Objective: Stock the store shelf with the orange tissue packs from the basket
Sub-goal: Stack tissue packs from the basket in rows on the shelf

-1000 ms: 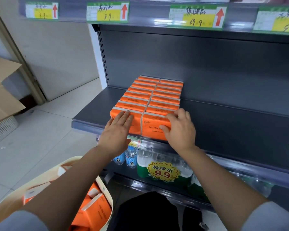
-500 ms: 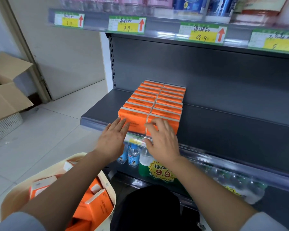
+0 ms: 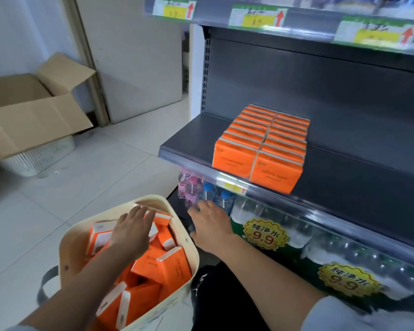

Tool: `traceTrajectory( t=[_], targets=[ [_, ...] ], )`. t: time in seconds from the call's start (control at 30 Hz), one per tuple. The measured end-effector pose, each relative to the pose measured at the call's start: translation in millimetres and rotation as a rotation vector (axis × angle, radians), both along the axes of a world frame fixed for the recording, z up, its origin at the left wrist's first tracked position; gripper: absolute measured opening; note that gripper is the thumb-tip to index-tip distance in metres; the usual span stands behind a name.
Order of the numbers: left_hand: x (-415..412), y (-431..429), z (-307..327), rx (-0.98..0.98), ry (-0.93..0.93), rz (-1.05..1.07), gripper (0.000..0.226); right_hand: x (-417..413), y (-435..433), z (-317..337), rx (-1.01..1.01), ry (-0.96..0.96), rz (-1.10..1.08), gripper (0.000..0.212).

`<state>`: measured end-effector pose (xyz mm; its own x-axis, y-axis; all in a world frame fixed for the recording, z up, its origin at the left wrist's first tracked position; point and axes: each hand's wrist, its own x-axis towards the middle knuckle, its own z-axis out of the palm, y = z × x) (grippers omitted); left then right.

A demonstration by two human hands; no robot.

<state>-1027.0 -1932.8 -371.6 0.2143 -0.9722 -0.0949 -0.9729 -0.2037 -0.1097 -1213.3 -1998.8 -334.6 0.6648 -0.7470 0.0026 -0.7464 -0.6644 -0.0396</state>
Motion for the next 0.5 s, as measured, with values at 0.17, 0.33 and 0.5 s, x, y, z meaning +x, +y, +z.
traceTrajectory(
  t=[0.17, 0.33, 0.5],
  targets=[
    [30.1, 20.3, -38.2, 0.081, 0.031, 0.132, 0.064, 24.4, 6.9, -17.2, 0.032, 0.089, 0.057, 0.044],
    [53.2, 33.8, -67.6, 0.141, 0.047, 0.231, 0.068, 42.8, 6.5, -31.7, 0.069, 0.126, 0.098, 0.046],
    [57.5, 27.3, -93.0, 0.151, 0.169, 0.263, 0.080, 53.4, 2.6, -43.6, 0.132, 0.108, 0.102, 0.042]
  ],
)
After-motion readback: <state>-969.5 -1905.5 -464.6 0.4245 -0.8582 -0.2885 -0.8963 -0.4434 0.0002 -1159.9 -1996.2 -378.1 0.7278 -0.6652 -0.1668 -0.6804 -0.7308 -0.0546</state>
